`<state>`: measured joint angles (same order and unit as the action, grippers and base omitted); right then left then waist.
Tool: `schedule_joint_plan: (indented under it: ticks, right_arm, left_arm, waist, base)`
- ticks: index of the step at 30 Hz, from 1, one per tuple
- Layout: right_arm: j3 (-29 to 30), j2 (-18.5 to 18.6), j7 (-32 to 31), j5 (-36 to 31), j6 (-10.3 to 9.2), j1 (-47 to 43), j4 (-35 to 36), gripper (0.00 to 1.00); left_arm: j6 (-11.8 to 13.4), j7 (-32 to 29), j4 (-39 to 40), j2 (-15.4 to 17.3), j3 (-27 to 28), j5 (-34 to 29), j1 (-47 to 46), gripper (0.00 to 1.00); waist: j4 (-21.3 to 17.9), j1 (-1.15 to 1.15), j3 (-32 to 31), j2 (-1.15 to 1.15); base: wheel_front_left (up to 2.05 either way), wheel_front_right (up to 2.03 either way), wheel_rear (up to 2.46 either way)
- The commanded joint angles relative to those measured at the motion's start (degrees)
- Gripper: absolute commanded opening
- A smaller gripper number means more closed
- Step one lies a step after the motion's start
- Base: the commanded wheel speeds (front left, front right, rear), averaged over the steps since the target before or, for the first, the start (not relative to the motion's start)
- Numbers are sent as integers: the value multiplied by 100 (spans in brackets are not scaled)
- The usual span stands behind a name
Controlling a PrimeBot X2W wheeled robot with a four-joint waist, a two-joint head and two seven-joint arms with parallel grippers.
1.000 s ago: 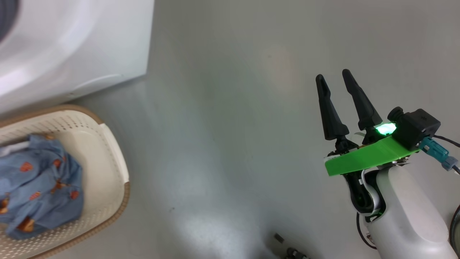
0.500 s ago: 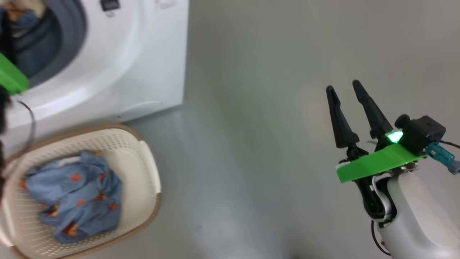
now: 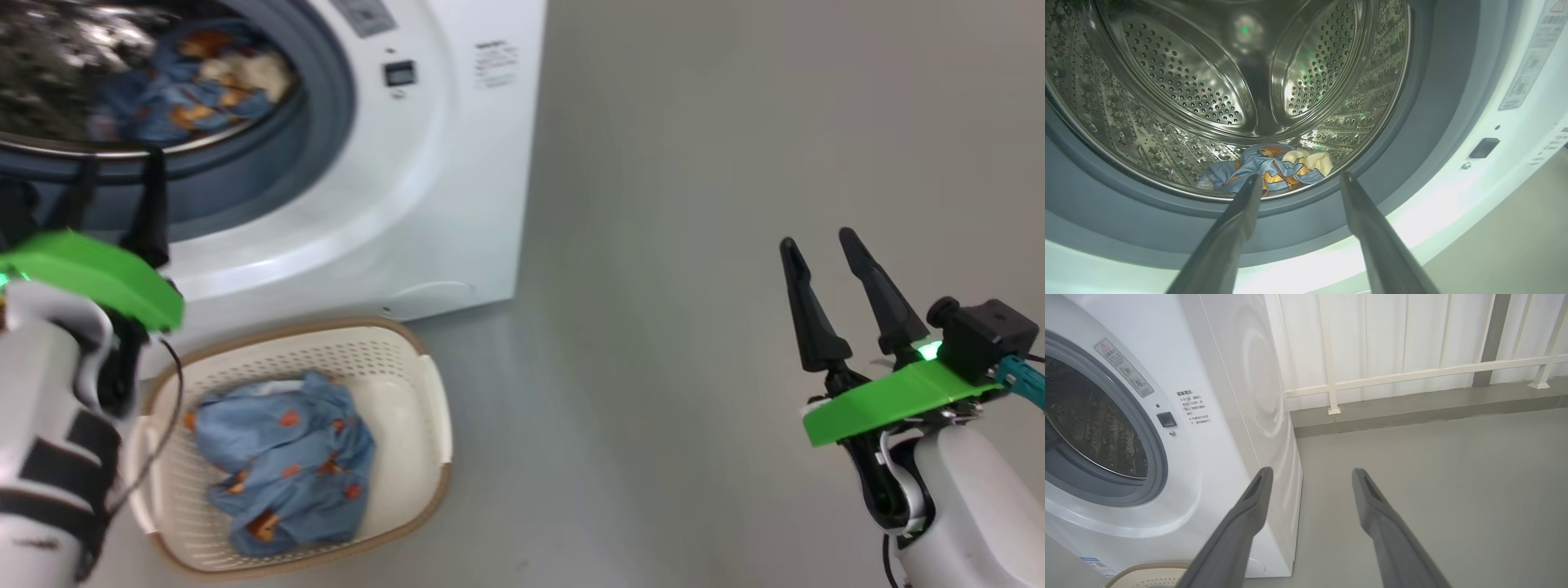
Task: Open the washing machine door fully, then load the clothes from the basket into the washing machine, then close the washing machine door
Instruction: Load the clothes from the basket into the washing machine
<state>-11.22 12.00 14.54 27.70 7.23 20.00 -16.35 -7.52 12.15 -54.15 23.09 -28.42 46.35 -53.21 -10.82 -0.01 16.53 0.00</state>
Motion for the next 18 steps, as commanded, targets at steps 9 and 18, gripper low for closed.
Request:
schedule_joint_plan:
  ticks: [9, 18]
  right_arm:
    - [-43, 222, 46, 20, 25, -293, 95, 100]
    - [-39, 300, 46, 35, 25, -400, 115, 100]
  left_arm:
    - [465, 269, 1069, 223, 161, -258, 1127, 100]
    - [909, 283, 2340, 342, 614, -432, 2223, 100]
  waist:
    - [726, 1, -704, 0]
    - [872, 1, -824, 0]
  base:
    - [0, 0, 0]
    - [0, 0, 0]
